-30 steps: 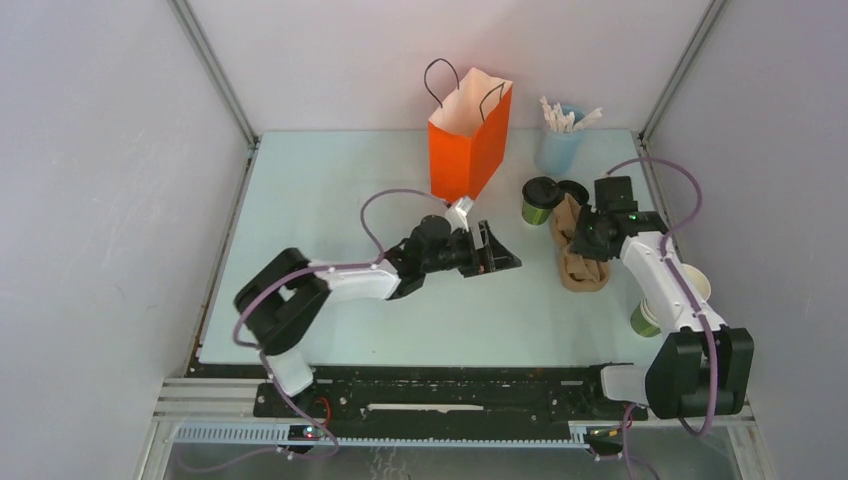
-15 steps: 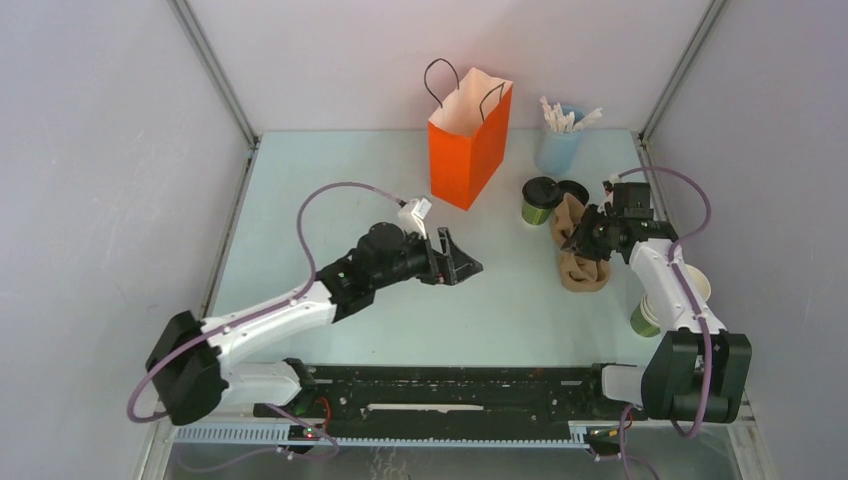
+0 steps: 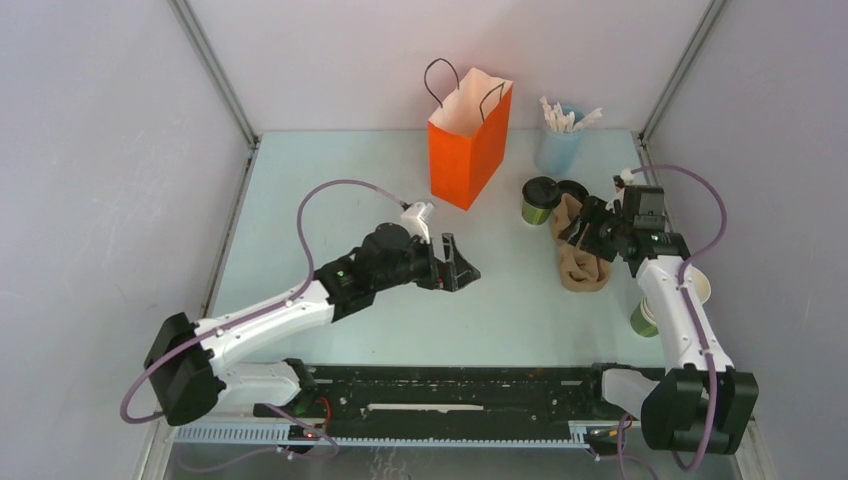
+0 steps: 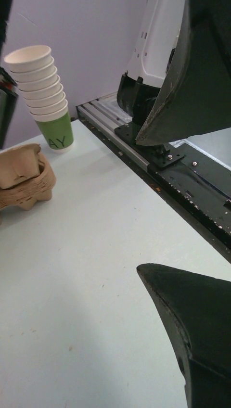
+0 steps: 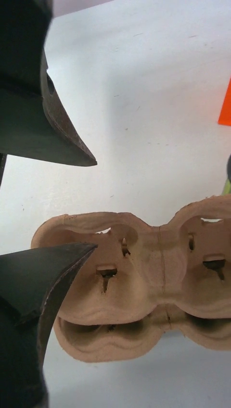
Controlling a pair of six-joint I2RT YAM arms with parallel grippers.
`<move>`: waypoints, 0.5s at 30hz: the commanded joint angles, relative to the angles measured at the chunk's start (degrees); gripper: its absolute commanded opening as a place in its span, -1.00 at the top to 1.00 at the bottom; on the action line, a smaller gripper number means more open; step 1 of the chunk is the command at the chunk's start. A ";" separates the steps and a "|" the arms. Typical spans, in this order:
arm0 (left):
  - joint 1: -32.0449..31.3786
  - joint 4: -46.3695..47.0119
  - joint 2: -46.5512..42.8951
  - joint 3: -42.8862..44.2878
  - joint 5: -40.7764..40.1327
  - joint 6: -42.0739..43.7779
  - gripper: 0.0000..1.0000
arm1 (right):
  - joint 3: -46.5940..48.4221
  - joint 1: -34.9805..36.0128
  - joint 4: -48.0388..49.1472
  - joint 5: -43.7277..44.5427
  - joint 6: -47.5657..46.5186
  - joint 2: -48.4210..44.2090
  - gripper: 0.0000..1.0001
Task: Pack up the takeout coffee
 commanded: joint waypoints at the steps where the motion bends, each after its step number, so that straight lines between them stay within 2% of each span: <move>1: -3.20 1.81 4.46 6.10 0.61 0.99 -0.94 | 3.37 -0.39 -0.62 4.81 -0.81 -2.95 -0.35; 4: -5.67 2.33 11.29 11.83 0.06 0.06 -0.90 | 5.67 -0.32 -2.74 10.72 -0.36 -3.59 -0.36; 5: -6.59 2.35 14.97 14.27 -1.00 -0.12 -0.87 | 6.20 -0.30 -3.36 12.64 0.48 -4.57 -0.54; 6: -7.43 2.33 17.79 16.86 -2.27 -0.14 -0.84 | 6.67 -0.30 -4.20 14.88 1.46 -5.92 -0.80; 7: -8.25 2.33 20.84 19.74 -3.58 -0.25 -0.81 | 7.26 -0.30 -5.15 17.58 2.34 -7.20 -0.95; 11: -10.72 -0.09 32.11 32.67 -10.28 -0.58 -0.68 | 8.59 -0.30 -7.67 27.13 4.13 -14.06 -0.95; 15: -11.79 -3.82 42.65 45.13 -12.55 -1.39 -0.48 | 8.70 -0.30 -7.69 31.09 5.17 -20.24 -0.94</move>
